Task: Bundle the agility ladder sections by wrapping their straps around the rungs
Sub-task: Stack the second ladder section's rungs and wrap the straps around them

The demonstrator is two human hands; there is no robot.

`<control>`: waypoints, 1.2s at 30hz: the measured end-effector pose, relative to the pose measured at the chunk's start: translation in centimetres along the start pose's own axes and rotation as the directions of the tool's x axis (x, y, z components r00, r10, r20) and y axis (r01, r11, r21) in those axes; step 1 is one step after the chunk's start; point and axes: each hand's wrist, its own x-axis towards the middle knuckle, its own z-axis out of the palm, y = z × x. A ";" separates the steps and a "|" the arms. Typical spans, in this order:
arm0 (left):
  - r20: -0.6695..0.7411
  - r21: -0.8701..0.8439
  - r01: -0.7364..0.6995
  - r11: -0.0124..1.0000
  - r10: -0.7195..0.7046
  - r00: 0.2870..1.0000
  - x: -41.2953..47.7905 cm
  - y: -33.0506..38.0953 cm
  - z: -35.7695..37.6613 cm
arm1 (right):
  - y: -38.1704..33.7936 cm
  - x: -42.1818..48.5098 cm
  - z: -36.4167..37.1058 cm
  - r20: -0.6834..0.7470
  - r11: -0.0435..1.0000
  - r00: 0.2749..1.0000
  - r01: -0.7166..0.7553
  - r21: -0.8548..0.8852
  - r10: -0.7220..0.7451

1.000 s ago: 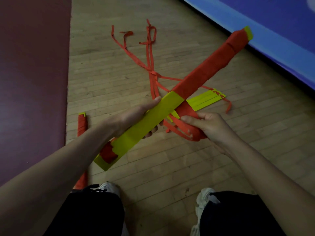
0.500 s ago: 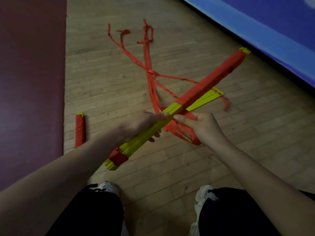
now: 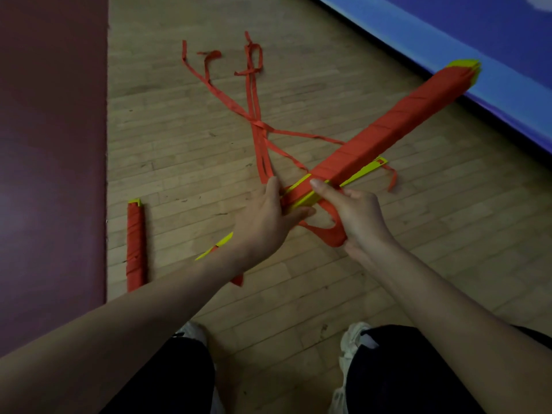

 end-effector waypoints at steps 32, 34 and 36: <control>0.810 -0.492 0.558 0.669 0.115 0.576 1.5 -2.5 -6.2 | -1.4 -0.7 -0.4 0.250 0.984 0.965 0.112 -0.140 -0.074; 0.796 -0.482 0.540 0.690 0.089 0.598 1.5 -2.4 -6.1 | -1.2 -0.5 -0.6 0.250 0.983 0.965 0.113 -0.146 -0.074; 0.781 -0.485 0.532 0.694 0.070 0.620 1.6 -2.3 -6.0 | -1.3 -0.4 -0.8 0.255 0.983 0.965 0.101 -0.150 -0.060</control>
